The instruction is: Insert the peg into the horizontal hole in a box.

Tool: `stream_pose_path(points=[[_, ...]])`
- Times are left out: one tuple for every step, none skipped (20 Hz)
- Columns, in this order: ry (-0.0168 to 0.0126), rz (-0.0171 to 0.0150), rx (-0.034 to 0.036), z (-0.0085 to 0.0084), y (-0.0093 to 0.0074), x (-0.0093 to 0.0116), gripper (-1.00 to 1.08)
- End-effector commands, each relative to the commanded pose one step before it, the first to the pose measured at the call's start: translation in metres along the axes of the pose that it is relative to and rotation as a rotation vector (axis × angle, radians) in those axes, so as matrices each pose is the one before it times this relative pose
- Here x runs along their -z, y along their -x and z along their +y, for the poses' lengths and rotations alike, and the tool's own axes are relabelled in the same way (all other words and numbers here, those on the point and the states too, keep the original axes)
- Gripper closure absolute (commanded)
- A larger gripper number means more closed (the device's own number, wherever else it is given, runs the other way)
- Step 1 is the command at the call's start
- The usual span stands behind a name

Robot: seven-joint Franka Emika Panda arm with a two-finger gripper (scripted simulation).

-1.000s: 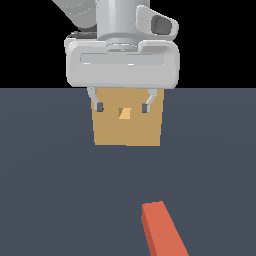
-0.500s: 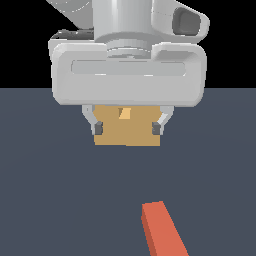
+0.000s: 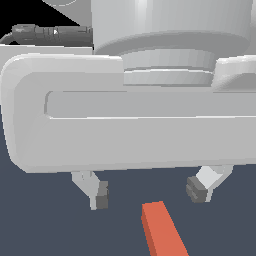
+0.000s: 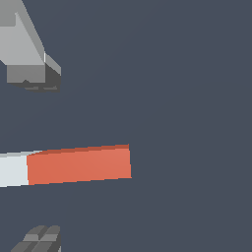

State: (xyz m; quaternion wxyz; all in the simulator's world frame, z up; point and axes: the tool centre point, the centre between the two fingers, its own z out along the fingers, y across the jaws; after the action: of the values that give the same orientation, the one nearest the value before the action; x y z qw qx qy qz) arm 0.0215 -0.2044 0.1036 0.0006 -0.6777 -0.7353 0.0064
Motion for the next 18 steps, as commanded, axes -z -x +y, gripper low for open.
stream_pose_path(points=[[0.00266,0.00164,0.01607,0.00473,0.02289,-0.00787,-0.92],[0.00077,0.00056,0.00529,0.00178,0.00824,-0.00279,-0.92],[0.00073,0.00053,0.00504,0.00173,0.00787,-0.00266,-0.92],[0.0007,0.00051,0.00483,0.00168,0.00751,-0.00253,-0.92],[0.00065,0.00048,0.00456,0.00163,0.00722,-0.00242,-0.92],[0.00062,0.00046,0.00438,0.0016,0.00688,-0.0023,-0.92],[0.00058,0.00043,0.00411,0.00153,0.00635,-0.00212,-0.92],[0.00052,0.00038,0.00373,0.00141,0.0058,-0.00193,-0.92],[0.00047,0.00035,0.0034,0.0013,0.00528,-0.00175,-0.92],[0.00043,0.00031,0.00308,0.0012,0.00481,-0.00159,-0.92],[0.00037,0.00027,0.00272,0.0011,0.00439,-0.00143,-0.92],[0.00034,0.00024,0.0025,0.00105,0.00391,-0.00128,-0.92],[0.0003,0.00021,0.00226,0.00098,0.00351,-0.00114,-0.92],[0.00027,0.00019,0.00205,0.00091,0.00316,-0.00103,-0.92],[0.00023,0.00017,0.0018,0.00081,0.00286,-0.00092,-0.92],[0.00021,0.00015,0.00167,0.00076,0.00251,-0.00082,-0.92],[0.00018,0.00013,0.00145,0.00067,0.00223,-0.00072,-0.92],[0.00015,0.00011,0.00118,0.00056,0.002,-0.00063,-0.92]])
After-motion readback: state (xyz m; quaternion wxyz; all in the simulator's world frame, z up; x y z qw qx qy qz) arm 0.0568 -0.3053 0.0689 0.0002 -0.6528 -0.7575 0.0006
